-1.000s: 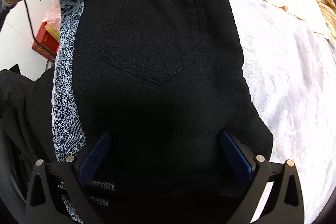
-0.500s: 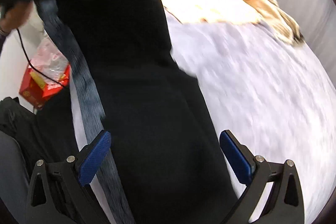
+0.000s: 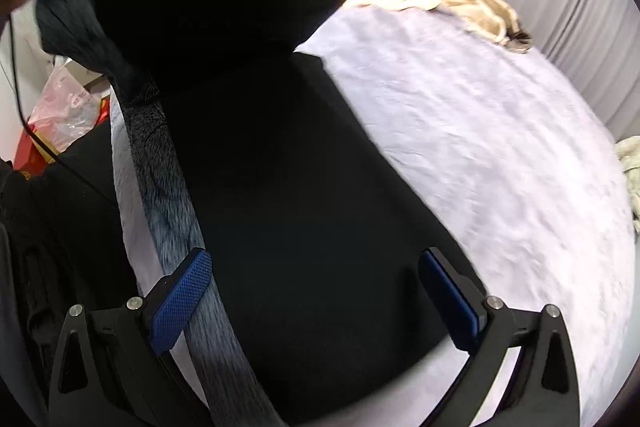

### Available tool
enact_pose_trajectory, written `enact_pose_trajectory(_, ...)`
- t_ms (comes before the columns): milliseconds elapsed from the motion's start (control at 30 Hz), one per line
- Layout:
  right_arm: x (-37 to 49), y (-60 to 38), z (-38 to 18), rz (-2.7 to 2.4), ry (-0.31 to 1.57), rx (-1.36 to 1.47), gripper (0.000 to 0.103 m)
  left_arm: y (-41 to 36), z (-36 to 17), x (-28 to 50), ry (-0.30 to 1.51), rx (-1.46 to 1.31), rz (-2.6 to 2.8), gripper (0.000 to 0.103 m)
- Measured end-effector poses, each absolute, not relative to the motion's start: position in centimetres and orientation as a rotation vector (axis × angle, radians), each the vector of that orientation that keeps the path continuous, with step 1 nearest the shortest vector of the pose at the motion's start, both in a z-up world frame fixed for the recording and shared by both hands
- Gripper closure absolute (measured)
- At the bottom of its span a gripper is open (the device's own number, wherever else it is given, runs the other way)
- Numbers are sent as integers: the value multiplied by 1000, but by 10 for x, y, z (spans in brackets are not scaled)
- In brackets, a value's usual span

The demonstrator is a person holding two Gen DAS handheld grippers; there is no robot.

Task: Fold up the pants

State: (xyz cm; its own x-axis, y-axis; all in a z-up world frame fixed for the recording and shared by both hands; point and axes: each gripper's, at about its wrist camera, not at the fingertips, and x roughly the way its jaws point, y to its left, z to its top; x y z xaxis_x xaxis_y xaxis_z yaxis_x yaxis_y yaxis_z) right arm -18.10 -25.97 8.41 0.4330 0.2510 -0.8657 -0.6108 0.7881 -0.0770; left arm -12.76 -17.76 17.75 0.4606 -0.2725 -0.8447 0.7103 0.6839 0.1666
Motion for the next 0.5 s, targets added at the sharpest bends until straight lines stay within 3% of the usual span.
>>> enact_pose_trajectory(133, -189, -288, 86, 483, 1000, -348, 0, -212, 163, -131, 921, 552, -705, 84)
enact_pose_trajectory(333, -212, -313, 75, 425, 1037, -211, 0, -258, 84, -114, 1088, 540, -715, 82)
enact_pose_trajectory(400, -221, -318, 78, 405, 1032, -174, 0, -261, 77, -116, 1078, 504, -714, 70)
enact_pose_trajectory(467, -231, -324, 79, 370, 1036, -164, 0, -259, 85, -121, 1094, 461, -753, 44)
enact_pose_trajectory(500, -236, -326, 81, 353, 1037, -157, 0, -255, 91, -122, 1116, 427, -787, 41)
